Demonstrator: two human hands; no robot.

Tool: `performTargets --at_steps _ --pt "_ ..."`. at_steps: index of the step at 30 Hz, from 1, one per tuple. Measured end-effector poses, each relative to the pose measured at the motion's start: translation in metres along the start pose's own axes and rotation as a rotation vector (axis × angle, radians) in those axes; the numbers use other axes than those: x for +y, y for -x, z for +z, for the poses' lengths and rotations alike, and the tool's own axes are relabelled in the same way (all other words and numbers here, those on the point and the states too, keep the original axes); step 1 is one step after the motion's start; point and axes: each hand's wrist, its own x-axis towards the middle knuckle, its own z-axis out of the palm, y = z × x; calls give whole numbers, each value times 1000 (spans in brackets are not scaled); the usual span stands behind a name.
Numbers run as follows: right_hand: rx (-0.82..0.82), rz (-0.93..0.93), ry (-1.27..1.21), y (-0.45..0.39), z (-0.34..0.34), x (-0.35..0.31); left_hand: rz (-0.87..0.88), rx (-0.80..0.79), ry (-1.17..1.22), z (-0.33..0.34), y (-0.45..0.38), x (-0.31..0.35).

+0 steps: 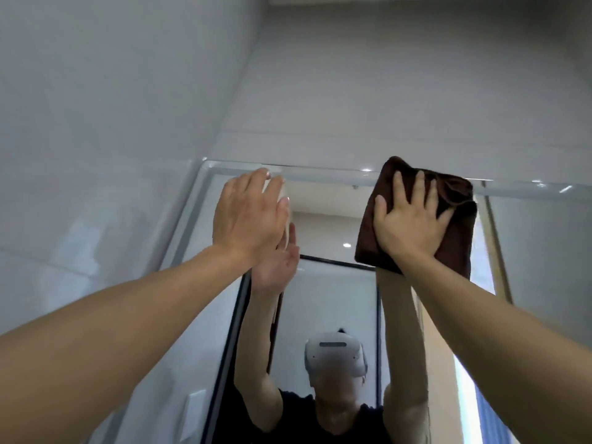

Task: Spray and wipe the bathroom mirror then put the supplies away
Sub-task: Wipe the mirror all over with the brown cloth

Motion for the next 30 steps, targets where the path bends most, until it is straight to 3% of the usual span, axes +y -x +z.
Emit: performTargets --at_steps 6,11,15,19,23,26,30 --pt "-105 -52 -112 31 24 -168 -99 77 74 -11 15 -57" --pt "-293 -20 -536 37 19 -267 -145 151 205 -15 16 -101" --pt "-410 47 -736 22 11 -262 -131 118 405 -1 6 -102" --pt "-551 232 -1141 7 -11 -238 -124 -116 592 39 -27 -71" --pt "-583 328 -1236 -7 -35 -205 -115 -233 187 69 -31 -43" --pt "-636 247 -1291 -11 -42 -177 -129 -178 102 69 -31 -49" --pt "-613 60 -1181 -4 -59 -145 -252 -216 38 68 -39 -78"
